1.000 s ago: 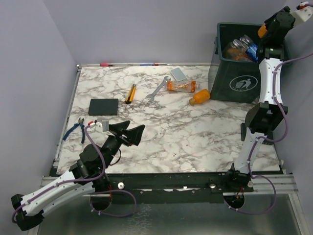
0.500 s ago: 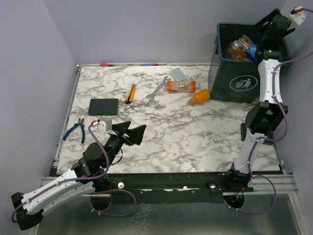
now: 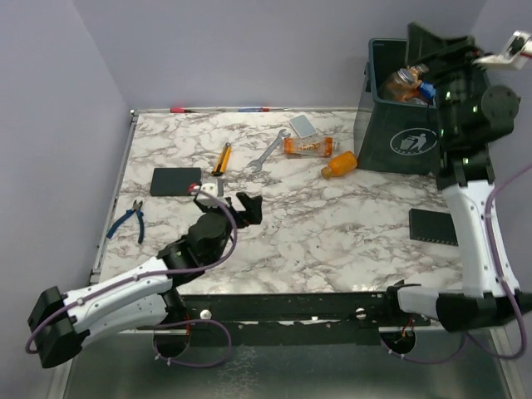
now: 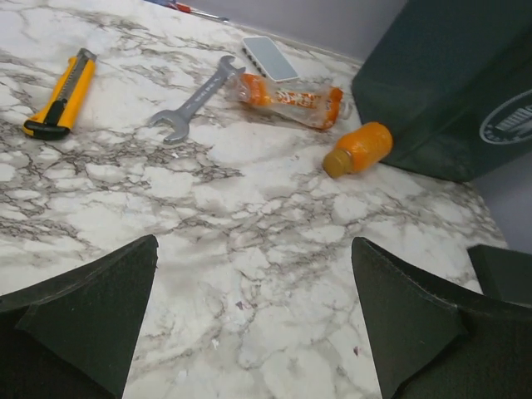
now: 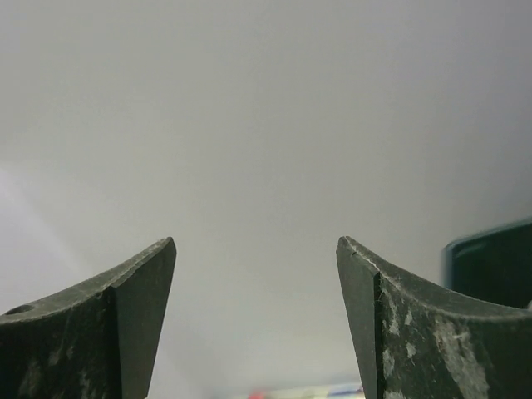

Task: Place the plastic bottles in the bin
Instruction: Place the plastic bottle in the trash bin.

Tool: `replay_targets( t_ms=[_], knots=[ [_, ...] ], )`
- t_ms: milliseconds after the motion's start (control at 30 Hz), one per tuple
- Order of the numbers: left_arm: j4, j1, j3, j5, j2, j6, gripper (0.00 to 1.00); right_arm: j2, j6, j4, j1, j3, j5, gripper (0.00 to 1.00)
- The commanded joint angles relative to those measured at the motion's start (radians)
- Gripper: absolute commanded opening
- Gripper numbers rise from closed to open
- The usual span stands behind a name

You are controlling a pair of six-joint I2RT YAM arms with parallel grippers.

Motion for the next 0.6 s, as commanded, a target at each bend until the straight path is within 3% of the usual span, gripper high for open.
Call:
replay_targets(
  t_ms=[0, 167, 367, 467, 567],
  knots=[
    [-0.003, 0.095, 0.174, 0.010, 0.257, -0.098, 0.99, -0.194, 0.028, 0.022, 0.126, -0.349, -0.198, 0.81],
    [0.050, 0.261, 0.327, 0.278, 0.562, -0.310, 0.99, -0.428, 0.062, 0.000, 0.186, -0.696, -0.287, 0.79],
    [0.138, 0.278, 0.533, 0.434, 0.896, -0.502, 0.99, -0.675, 0.043, -0.238, 0.191, -0.915, -0.300, 0.78],
    [0.178, 0.241, 0.642, 0.493, 1.034, -0.469, 0.99, -0.805, 0.054, -0.361, 0.192, -0.986, -0.255, 0.78],
    [0.182, 0.210, 0.756, 0.558, 1.150, -0.286, 0.99, -0.936, 0.076, -0.459, 0.191, -1.044, -0.239, 0.78]
  ],
)
